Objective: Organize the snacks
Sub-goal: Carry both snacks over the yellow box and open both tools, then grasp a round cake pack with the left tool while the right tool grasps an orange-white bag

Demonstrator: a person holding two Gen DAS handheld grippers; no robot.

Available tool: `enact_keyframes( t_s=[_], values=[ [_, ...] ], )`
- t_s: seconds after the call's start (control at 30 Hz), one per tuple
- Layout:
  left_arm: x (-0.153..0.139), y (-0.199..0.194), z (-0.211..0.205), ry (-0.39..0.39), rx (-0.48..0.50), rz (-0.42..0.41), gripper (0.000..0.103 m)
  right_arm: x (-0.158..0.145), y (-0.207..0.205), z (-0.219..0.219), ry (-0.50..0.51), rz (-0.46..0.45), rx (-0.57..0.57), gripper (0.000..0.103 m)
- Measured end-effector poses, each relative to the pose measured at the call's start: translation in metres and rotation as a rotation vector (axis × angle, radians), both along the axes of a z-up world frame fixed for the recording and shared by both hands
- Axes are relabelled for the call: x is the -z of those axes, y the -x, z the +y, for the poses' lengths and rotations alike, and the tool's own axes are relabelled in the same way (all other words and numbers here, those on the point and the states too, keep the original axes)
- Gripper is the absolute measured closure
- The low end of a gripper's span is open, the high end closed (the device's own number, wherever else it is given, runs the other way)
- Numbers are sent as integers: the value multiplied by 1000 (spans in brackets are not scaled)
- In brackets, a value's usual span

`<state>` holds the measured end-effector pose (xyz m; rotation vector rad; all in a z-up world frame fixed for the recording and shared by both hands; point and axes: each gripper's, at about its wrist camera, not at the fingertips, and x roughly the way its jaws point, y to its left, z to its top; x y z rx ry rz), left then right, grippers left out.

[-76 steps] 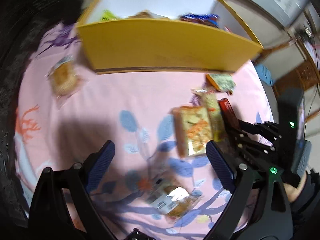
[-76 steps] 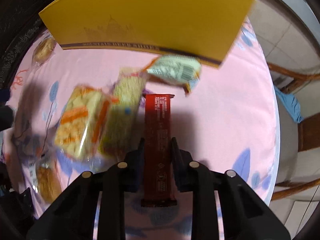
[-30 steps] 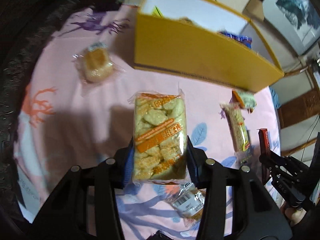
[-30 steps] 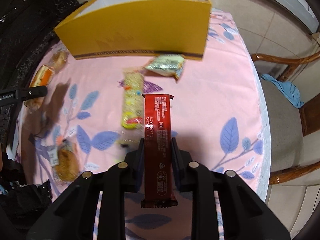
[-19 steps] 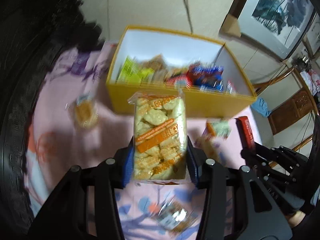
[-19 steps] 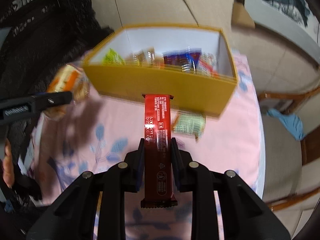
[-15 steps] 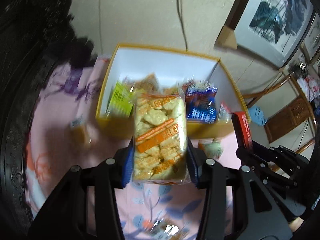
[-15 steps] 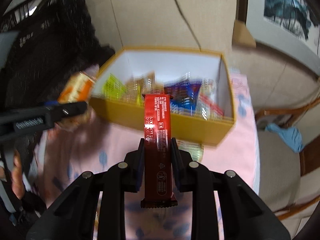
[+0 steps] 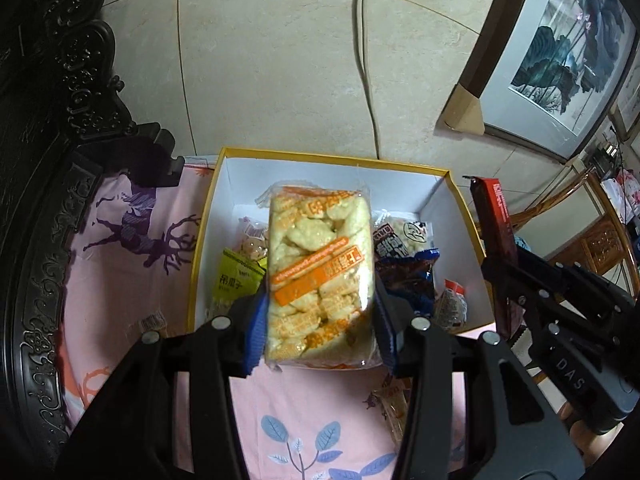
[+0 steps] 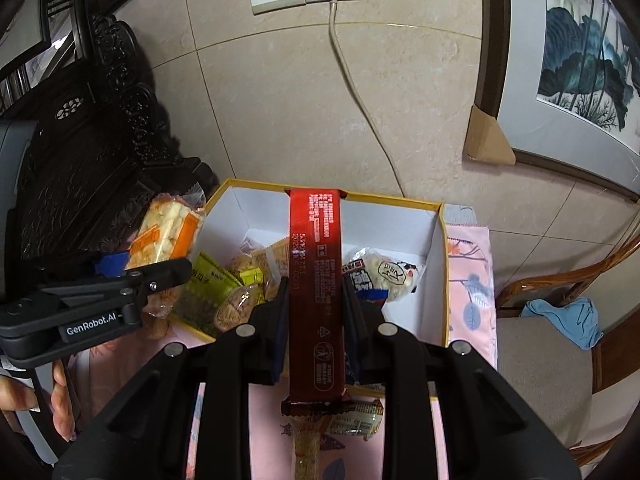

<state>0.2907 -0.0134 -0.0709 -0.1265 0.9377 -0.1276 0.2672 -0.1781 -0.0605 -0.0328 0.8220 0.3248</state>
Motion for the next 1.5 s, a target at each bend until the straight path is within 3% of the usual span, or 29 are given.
enact_keyframes(
  t_s=[0.7,0.77,0.8,1.0,1.1,1.2,1.33,1.43,1.5],
  values=[
    [-6,-36,-4,-46,-4,6,56,-12,-36,4,7,-25,16,78],
    [-9,-41,-1,-54,-33,9,31,-9,-41,3,25,2,34,63],
    [-10,-41,3,-55,-49,2,10,-9,-42,1,28,4,40,48],
    [-19,-33,29,-25,-111,-11,6,-6,-27,-19,30,14,43,44],
    [-18,-17,42,-9,-128,-16,6,6,-4,-28,22,46,27,44],
    [-8,8,57,3,-153,-15,6,38,29,-29,43,91,-24,44],
    [24,42,78,64,-187,66,6,108,57,-22,156,186,-115,44],
    [50,70,90,99,-203,140,6,137,62,-15,236,148,-188,44],
    [63,86,94,76,-192,181,6,148,61,-11,290,115,-235,44]
  ],
)
